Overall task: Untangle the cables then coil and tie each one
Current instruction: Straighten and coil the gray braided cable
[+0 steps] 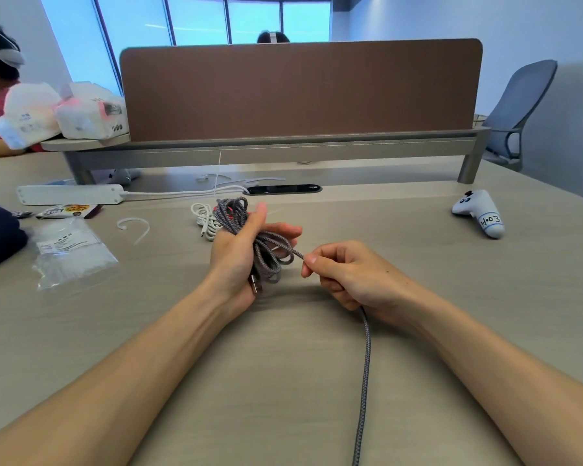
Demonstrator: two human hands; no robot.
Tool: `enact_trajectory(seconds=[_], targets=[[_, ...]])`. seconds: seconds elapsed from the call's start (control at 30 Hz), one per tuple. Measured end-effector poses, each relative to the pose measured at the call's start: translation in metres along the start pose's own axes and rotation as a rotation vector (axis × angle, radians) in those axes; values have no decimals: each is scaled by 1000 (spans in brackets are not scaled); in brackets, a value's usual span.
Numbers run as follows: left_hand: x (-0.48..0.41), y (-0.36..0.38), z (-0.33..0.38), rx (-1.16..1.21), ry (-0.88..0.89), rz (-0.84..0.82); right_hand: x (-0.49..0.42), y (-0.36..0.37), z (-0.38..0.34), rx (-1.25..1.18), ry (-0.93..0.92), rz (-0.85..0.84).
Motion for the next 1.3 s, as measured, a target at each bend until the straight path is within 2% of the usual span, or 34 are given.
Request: enact_trajectory(seconds=[0.1,0.23,0.37,0.57,0.77,0.9,0.97,1.07,1.2,1.3], targets=[[3,5,0,68,19,-100,1,0,1,-2,10,-9],[-1,3,0,169,21,-88,3,4,1,-10,25,-65],[-12,-14,4,255,16,29,5,9,2,-8,65,-119],[-23,-53,27,203,89,259,9,-4,-5,-60,90,-138],[-28,-81,43,-65,187,393,12,-36,-18,-127,25,-28],[-25,-74,46,-407,253,420,10,-45,-22,-261,-65,85],[-22,-59,37,-561,253,352,8,-43,-22,-300,-101,102],[-18,-35,19,-667,212,134,6,-41,-24,-360,-143,116],[-10,-12,7,-961,209,-8,6,-39,-27,-425,-182,135],[0,5,-8,-1067,145,-165,6,-36,-28,-463,-203,141]])
Point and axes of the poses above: each hand's wrist, its own x-axis away from the middle knuckle, its own y-axis out of the palm, z = x × y, the point moved 6 cm from there along -x, towards the middle knuckle, and after that the axes turned 11 degrees about -y, right-handed, at the moved point
